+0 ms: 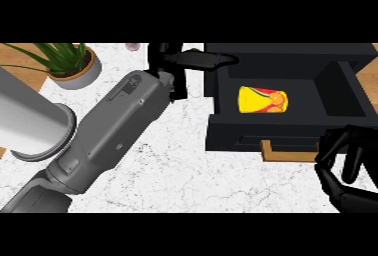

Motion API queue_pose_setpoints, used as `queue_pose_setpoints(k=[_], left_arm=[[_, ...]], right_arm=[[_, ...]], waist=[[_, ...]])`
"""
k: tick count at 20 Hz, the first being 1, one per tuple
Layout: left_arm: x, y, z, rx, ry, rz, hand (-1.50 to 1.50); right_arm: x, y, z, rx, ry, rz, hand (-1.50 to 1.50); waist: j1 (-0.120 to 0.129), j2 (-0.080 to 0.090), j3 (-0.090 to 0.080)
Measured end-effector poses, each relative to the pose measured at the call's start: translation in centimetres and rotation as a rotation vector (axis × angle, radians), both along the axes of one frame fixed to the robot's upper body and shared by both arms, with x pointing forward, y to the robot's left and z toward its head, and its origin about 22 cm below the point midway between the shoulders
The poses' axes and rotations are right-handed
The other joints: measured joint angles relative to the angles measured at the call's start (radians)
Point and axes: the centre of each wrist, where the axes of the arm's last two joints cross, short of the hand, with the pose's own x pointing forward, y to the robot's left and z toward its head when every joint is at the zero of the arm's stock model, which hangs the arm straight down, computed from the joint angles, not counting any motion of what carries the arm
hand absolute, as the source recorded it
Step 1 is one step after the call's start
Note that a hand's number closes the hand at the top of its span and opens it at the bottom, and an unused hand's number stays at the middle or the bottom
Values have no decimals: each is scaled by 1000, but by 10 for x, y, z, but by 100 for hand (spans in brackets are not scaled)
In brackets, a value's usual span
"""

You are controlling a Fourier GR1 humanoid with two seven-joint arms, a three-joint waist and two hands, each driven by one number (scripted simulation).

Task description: Pick up the cup, place it into the drawer and close the drawer

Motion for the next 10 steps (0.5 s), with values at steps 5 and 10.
queue_pose_setpoints(k=[5,10], left_arm=[[-16,47,-13,-28,30,38,-150],[-42,100,-25,-46,54,73,-150]], right_arm=[[-3,-6,-5,-119,14,-10,150],[2,-2,-13,-192,39,-46,150]], waist=[[11,-1,0],[13,1,0]])
